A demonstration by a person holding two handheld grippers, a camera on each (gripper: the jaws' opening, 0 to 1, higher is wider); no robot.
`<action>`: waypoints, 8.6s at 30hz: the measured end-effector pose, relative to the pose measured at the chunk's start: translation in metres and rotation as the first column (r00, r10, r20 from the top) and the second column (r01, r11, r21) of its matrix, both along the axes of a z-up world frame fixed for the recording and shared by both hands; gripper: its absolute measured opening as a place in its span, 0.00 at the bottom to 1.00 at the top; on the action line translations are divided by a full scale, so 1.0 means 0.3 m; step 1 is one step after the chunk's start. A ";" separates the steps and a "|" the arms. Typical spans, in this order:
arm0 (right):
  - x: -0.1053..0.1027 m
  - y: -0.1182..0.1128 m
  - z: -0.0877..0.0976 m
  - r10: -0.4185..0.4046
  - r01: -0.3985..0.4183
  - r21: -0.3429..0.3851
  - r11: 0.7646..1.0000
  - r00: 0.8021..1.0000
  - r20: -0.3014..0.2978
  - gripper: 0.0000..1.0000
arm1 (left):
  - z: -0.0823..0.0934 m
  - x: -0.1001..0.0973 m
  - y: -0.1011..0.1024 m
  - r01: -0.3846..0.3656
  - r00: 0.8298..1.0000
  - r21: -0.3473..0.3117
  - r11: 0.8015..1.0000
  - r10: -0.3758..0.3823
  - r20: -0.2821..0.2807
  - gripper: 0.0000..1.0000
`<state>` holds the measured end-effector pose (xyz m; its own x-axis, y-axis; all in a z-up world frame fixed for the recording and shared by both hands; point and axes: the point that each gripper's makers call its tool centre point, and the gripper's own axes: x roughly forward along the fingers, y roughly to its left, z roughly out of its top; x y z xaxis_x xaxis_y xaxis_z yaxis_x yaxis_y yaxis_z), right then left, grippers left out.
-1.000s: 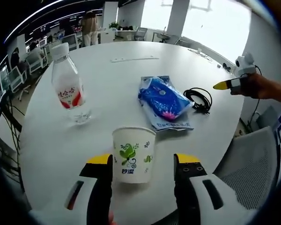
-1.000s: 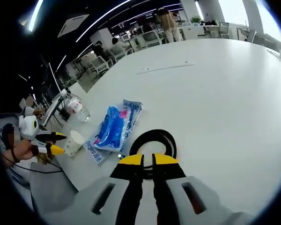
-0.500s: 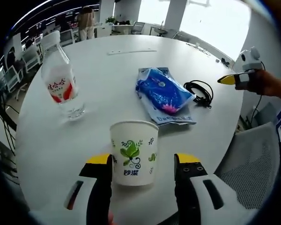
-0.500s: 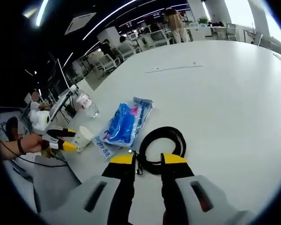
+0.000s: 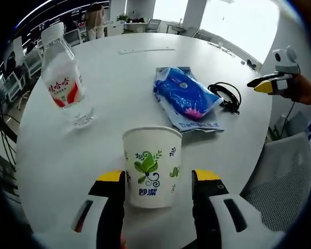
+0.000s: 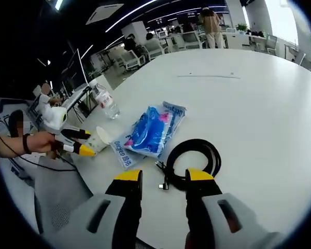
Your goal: Arrange the tabletop items into an orderly group along one side of the table until the central work area is clear of visible clutter.
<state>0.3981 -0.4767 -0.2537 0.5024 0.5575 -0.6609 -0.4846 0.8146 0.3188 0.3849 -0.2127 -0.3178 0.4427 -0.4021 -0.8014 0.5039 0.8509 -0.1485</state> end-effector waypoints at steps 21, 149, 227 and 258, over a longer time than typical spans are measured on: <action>-0.036 0.104 0.027 0.119 -0.119 -0.016 0.993 0.993 0.020 0.31 | 0.009 -0.006 0.041 -0.044 0.999 -0.007 0.999 0.044 0.020 0.38; -0.191 0.499 0.195 0.526 -0.517 0.268 0.813 0.850 0.042 0.00 | 0.249 -0.111 -0.344 0.369 0.909 -0.011 0.929 -0.359 0.214 0.41; 0.068 0.704 0.125 0.622 -0.621 -0.029 0.783 0.780 0.073 0.00 | 0.305 -0.114 0.088 -0.068 0.973 -0.149 0.987 0.099 0.207 0.42; 0.187 0.861 0.006 0.714 -0.694 -0.210 0.688 0.699 0.030 0.00 | 0.300 -0.115 0.217 -0.174 0.956 -0.164 0.971 0.207 0.208 0.42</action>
<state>0.4542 -0.2185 -0.2518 0.0771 0.6597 -0.7476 -0.9589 0.2545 0.1257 0.3503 -0.1477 -0.2278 0.6826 -0.3955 -0.6145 0.3687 0.9124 -0.1777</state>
